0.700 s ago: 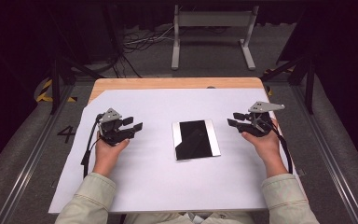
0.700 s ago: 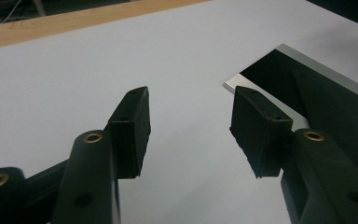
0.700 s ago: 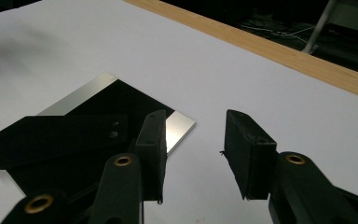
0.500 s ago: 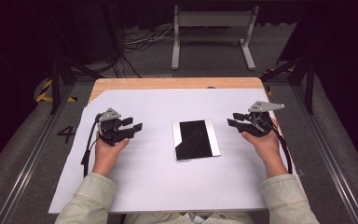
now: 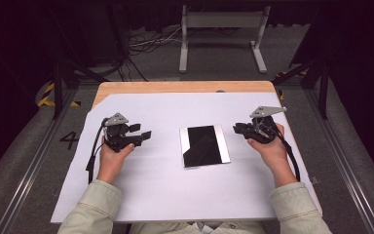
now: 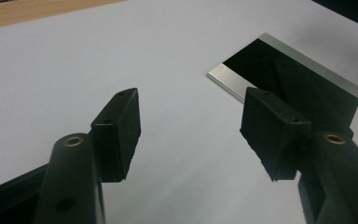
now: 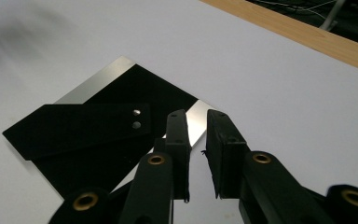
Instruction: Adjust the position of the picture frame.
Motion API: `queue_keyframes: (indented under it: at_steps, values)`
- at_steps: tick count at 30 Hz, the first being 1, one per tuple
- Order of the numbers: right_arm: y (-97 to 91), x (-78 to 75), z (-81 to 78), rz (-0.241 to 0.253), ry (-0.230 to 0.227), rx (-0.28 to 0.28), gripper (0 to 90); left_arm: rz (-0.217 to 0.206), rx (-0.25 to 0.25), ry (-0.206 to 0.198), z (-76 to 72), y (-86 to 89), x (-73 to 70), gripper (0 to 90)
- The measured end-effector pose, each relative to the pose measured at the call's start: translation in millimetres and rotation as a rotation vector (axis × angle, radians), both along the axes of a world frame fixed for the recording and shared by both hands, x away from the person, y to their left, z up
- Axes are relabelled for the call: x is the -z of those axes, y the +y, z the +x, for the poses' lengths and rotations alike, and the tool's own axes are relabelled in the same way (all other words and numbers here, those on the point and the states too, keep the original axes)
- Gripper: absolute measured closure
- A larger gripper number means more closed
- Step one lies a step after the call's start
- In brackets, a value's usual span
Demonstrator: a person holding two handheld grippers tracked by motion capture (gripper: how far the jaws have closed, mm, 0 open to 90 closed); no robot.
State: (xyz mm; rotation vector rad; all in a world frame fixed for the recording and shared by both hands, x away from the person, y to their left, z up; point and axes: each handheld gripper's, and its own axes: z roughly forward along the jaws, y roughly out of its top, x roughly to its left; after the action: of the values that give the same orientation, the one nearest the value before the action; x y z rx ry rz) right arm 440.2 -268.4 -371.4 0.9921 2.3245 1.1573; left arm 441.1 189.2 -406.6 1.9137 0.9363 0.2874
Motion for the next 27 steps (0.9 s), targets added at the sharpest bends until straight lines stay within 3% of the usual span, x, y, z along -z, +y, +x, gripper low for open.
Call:
queue_keyframes:
  at_steps: [3,8,12,13,17,21,27]
  values:
    - [10.0,-2.3,1.6,-0.017,0.008,-0.020,79.9,0.004,-0.031,0.010,0.1,1.5,-1.7,34.2]
    - [26.6,-3.9,8.5,-0.056,0.020,-0.048,83.2,0.055,-0.047,-0.014,-0.9,-1.9,-1.7,37.9]
    - [36.1,-3.1,18.6,-0.094,0.041,-0.053,87.7,0.089,-0.045,-0.043,-1.4,-7.1,0.2,48.0]
    - [38.2,-1.6,22.2,-0.094,0.073,-0.052,89.8,0.087,-0.024,-0.068,-0.9,-9.3,1.4,51.8]
    - [39.2,2.7,23.3,-0.088,0.096,-0.063,90.0,0.105,-0.010,-0.082,-1.6,-14.2,1.2,58.6]
    - [41.6,7.0,24.2,-0.100,0.113,-0.069,90.0,0.094,0.009,-0.034,-1.2,-21.0,0.6,61.9]
    - [55.1,8.2,27.9,-0.146,0.126,-0.097,90.0,0.099,0.029,0.007,0.2,-27.4,0.5,60.4]
